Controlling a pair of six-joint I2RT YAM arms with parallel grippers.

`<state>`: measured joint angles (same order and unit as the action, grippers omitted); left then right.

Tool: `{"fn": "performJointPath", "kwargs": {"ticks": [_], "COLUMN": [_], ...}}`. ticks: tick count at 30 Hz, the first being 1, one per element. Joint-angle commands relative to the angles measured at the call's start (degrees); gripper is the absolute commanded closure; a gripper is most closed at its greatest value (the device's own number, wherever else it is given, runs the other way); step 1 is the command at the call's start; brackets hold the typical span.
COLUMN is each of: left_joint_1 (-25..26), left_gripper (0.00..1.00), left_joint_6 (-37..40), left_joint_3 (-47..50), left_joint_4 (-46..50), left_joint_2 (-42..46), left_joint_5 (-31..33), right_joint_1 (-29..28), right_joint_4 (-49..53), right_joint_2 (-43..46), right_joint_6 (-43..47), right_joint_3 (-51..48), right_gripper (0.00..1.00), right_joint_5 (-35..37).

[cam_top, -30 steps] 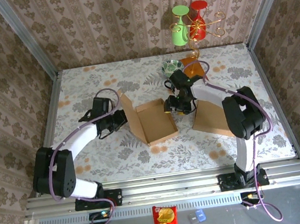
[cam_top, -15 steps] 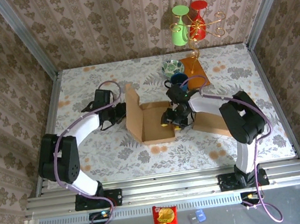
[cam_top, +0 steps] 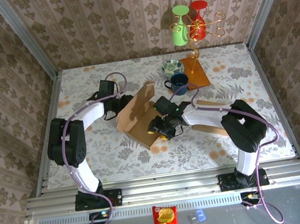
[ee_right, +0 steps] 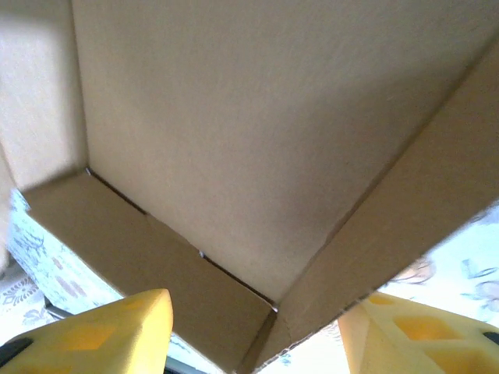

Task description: Fold the paper box

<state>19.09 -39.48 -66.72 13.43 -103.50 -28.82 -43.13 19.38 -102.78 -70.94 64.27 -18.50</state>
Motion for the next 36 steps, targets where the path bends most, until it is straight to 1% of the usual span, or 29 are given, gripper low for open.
{"fn": "performJointPath", "kwargs": {"ticks": [1, 4, 6, 9, 11, 12, 14, 16, 19, 20, 23, 25, 31, 36], "left_joint_1": [0.0, 0.0, 0.1, 0.6, 0.8, 0.8, 0.8, 0.8, 0.8, 0.9, 0.9, 0.9, 0.9, 0.8], "left_gripper": [0.56, 0.56, 0.57, 0.57, 0.57, 0.57, 0.57, 0.57, 0.57, 0.57, 0.57, 0.57, 0.57, 0.57], "left_joint_6": [3.4, 4.4, 5.1, 6.6, 6.9, 7.1, 7.5, 7.8, 7.8, 7.9, 8.3, 8.5, 10.0, 10.9], "left_joint_3": [-3.3, -5.9, -7.5, -9.4, -9.8, -10.0, -10.6, -11.2, -12.1, -12.5, -13.5, -13.8, -15.2, -17.0], "left_joint_4": [2.4, 3.2, 3.7, 5.4, 5.7, 5.9, 6.5, 6.9, 7.3, 7.7, 8.4, 8.5, 10.4, 11.7], "left_joint_2": [-2.3, -4.6, -5.8, -7.0, -6.8, -6.7, -6.7, -6.9, -7.6, -7.9, -8.5, -8.9, -10.2, -11.0], "left_joint_5": [-2.4, -3.5, -4.3, -4.7, -4.2, -4.1, -3.8, -3.8, -4.0, -4.0, -4.2, -4.4, -4.6, -4.7], "right_joint_1": [-2.1, -3.2, -3.2, -2.5, -0.6, 0.7, 4.0, 8.4, 14.1, 15.1, 16.0, 16.0, 15.8, 15.4], "right_joint_4": [-1.3, 0.2, 1.2, 5.6, 8.5, 10.4, 12.9, 14.0, 14.4, 14.3, 13.8, 14.2, 17.3, 17.8], "right_joint_2": [-0.4, 0.2, 1.0, 4.4, 8.1, 10.5, 14.2, 15.3, 12.3, 10.9, 5.6, 2.0, -7.0, -10.9], "right_joint_6": [-5.9, -7.3, -6.7, -0.7, 6.3, 11.3, 21.4, 30.9, 40.3, 42.7, 49.9, 52.3, 53.6, 51.7], "right_joint_3": [2.5, 3.1, 2.8, 3.1, 3.4, 3.7, 3.6, 3.0, 3.8, 4.5, 8.4, 11.3, 17.9, 19.6], "right_gripper": [0.40, 0.39, 0.39, 0.39, 0.39, 0.39, 0.38, 0.40, 0.44, 0.45, 0.44, 0.42, 0.42, 0.47], "right_joint_5": [-1.4, -2.7, -3.4, 0.0, 3.1, 5.3, 9.1, 11.1, 11.3, 11.1, 10.2, 9.5, 10.2, 10.3]}}
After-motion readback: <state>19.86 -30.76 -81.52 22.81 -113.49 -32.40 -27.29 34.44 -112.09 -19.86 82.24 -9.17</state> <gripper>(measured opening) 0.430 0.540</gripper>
